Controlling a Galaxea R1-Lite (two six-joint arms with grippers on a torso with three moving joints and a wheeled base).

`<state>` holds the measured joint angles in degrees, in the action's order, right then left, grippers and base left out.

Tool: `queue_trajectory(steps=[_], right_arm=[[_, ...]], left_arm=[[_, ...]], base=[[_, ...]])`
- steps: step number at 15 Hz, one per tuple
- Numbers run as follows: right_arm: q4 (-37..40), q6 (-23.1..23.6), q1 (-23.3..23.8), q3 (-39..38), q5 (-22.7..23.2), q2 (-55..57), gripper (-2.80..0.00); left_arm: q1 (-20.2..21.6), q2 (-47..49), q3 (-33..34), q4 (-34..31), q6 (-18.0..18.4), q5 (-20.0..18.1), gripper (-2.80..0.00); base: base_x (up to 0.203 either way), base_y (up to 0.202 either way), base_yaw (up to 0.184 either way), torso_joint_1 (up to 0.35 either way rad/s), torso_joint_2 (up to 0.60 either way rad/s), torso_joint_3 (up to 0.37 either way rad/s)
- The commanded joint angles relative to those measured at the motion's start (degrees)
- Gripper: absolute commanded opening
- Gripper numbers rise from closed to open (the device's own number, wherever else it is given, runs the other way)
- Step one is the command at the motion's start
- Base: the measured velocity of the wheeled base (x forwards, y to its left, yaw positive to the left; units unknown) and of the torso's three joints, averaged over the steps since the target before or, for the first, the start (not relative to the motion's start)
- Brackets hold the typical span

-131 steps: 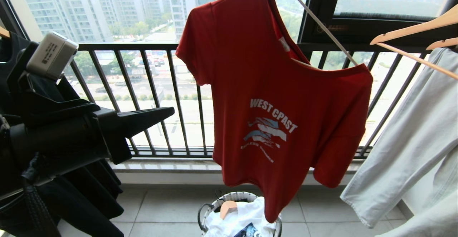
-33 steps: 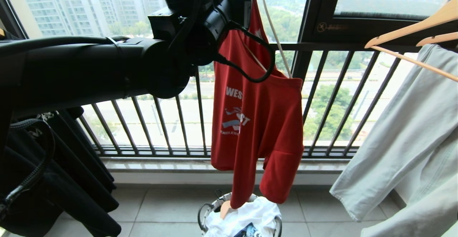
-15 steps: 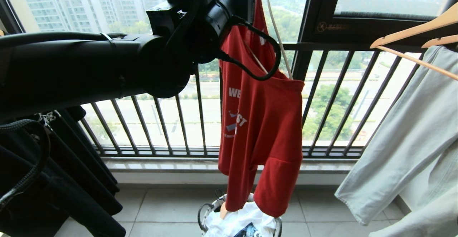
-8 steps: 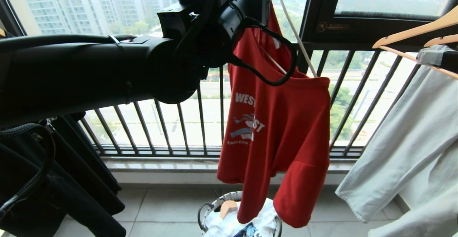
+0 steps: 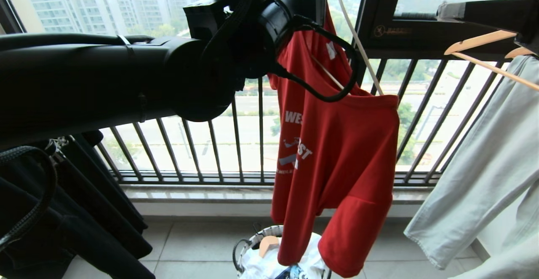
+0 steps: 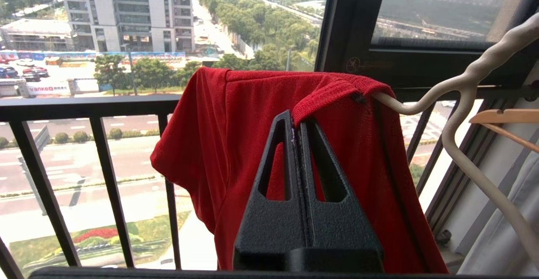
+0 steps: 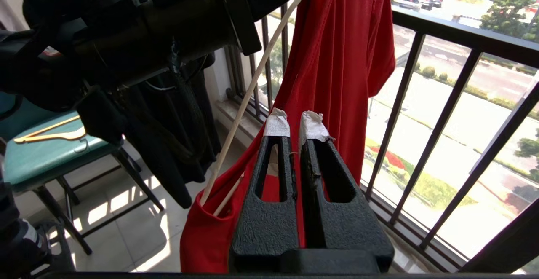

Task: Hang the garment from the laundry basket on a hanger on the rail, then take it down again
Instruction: Take the clothes off the clothes rack

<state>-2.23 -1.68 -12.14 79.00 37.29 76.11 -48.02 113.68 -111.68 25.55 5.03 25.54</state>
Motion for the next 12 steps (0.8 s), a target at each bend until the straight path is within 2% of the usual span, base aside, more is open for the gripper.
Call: queue_trajectory(steps=[1, 3, 6, 12], right_arm=[[1.0, 0.0, -0.6, 3.3, 0.9, 3.2, 0.0], [4.0, -0.2, -2.1, 6.8, 1.5, 5.9, 0.0], [6.2, -0.4, -3.6, 11.3, 1.4, 8.7, 0.0], [13.0, -0.7, -6.8, 21.0, -0.9, 14.0, 0.0]], left_arm=[[-0.4, -0.2, 0.1, 0.3, -0.5, 0.1, -2.8], [-0.7, -1.4, 1.3, 0.2, -2.7, -0.5, -2.8], [-1.0, -3.6, 5.2, 0.5, -5.1, -4.1, -2.8], [-1.1, -4.2, 5.2, 0.6, -5.2, -4.1, -2.8]], base=[[0.0, 0.0, 0.0, 0.0, 0.0, 0.0], [0.0, 0.0, 0.0, 0.0, 0.0, 0.0], [0.0, 0.0, 0.0, 0.0, 0.0, 0.0], [0.0, 0.0, 0.0, 0.0, 0.0, 0.0]])
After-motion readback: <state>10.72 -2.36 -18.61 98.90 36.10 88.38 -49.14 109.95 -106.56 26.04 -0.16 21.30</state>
